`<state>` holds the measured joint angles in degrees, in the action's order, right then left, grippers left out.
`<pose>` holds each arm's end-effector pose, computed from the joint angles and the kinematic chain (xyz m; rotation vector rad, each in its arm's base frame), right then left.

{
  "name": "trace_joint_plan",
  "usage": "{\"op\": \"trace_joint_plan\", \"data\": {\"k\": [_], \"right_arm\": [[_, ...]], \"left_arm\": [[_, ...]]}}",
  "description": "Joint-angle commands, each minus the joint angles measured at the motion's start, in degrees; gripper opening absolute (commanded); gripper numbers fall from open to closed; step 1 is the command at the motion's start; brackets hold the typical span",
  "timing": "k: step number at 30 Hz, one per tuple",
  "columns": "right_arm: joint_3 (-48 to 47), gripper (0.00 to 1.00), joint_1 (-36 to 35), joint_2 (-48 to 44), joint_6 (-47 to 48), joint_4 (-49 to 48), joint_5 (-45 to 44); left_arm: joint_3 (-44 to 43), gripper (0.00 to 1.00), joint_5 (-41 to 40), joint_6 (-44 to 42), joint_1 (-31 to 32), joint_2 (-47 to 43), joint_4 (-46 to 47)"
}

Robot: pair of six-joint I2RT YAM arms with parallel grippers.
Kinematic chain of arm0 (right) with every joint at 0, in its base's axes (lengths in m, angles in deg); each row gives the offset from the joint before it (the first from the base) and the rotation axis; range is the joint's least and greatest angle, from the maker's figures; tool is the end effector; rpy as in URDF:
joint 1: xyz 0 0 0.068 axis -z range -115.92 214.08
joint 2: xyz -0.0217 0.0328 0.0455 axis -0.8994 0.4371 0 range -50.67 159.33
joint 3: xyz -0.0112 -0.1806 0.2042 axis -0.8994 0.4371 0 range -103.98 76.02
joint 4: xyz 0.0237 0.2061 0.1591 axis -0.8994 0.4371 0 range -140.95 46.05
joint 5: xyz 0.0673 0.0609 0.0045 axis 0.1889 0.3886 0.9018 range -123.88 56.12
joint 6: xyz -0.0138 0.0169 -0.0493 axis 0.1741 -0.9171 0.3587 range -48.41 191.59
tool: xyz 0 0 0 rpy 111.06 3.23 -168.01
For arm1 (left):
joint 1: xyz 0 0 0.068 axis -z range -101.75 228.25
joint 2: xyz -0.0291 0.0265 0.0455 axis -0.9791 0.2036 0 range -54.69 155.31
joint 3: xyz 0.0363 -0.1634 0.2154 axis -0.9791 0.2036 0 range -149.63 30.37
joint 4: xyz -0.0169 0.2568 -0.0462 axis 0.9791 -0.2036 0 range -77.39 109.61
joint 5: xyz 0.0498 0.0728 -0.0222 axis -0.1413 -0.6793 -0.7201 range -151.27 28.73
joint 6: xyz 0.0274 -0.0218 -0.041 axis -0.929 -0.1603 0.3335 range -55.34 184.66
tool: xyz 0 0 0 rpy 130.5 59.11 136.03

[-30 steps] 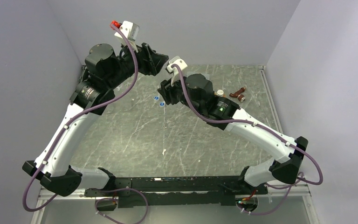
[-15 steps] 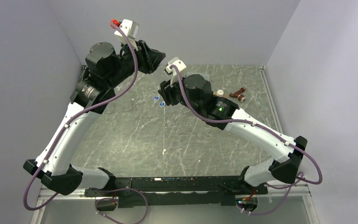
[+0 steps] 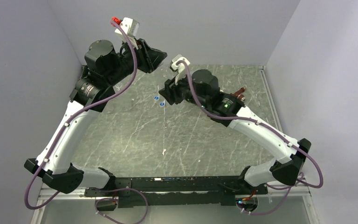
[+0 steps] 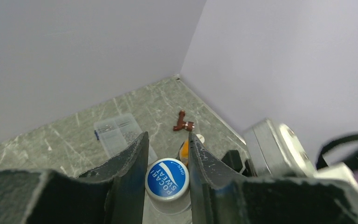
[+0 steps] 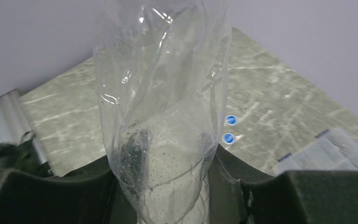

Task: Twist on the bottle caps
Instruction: Screw the bottle cap onto the plastic bottle.

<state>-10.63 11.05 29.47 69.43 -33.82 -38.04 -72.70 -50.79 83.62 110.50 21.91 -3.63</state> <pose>0.1941 0.2532 0.4407 -0.7235 1.6475 0.6334 0.2166 -0.1444 0.5394 0.3328 1.5412 -0.8473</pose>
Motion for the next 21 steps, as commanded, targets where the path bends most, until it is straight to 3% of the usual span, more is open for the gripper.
{"op": "trace_joint_plan", "data": {"k": [1, 3, 8, 21], "right_arm": [[2.0, 0.0, 6.2, -6.7, -5.3, -10.0, 27.6], [3.8, 0.0, 9.1, -8.1, -8.5, -14.1, 39.0], [4.4, 0.0, 11.6, -7.9, -15.0, -21.8, 57.0], [5.2, 0.0, 11.8, -3.9, -35.3, -46.3, 76.6]], "left_arm": [[2.2, 0.0, 13.1, -0.4, 0.2, -3.7, 3.0], [3.8, 0.0, 18.6, -0.1, 0.1, -5.0, 5.6], [5.2, 0.0, 31.1, 2.0, 0.1, -6.5, 10.7], [8.2, 0.0, 53.0, 12.9, 0.1, -6.9, 27.2]]}}
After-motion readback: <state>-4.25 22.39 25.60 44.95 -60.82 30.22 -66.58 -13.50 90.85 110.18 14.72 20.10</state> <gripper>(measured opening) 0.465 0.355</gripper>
